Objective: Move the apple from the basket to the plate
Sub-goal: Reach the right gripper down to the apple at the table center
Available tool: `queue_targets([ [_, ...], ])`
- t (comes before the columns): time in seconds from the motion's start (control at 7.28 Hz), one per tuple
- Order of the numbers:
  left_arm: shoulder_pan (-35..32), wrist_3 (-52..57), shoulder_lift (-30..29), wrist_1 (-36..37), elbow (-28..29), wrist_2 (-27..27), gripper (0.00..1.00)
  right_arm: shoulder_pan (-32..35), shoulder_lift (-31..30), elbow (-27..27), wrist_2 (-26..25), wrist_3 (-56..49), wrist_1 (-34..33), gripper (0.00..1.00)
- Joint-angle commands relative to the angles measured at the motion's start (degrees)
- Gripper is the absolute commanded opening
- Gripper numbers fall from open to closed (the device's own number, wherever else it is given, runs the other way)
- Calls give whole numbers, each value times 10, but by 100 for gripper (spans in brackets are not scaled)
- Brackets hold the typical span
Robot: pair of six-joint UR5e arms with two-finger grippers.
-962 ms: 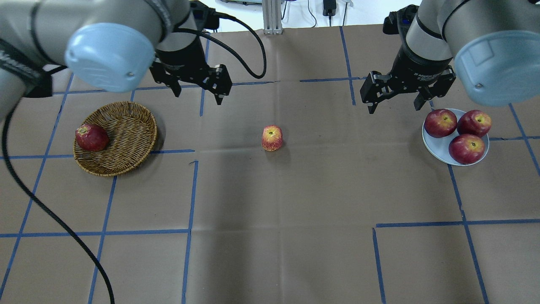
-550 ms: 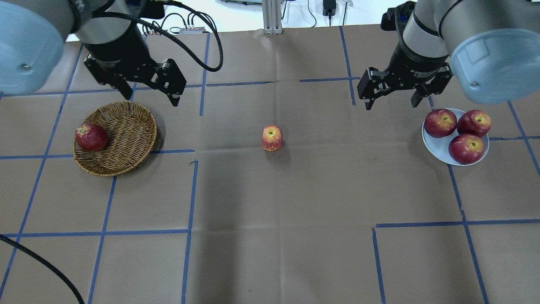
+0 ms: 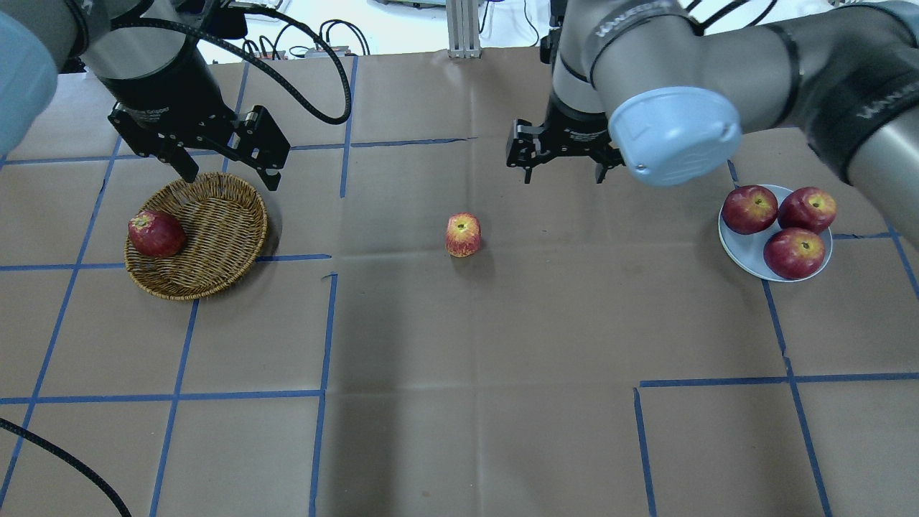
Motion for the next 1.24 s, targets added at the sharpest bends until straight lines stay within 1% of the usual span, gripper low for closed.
queue_targets([
  [0.0,1,0,0,0,0,0,99,42,72,-13,-3,41,-76,100],
  [0.27,0,0,0,0,0,0,99,57,111,-9,-3,53,-122,100],
  [0.69,0,0,0,0,0,0,99,58,169,-6,-2,41,-179,100],
  [1.1,1,0,0,0,-1,0,99,62,196,0,-8,18,-187,100],
])
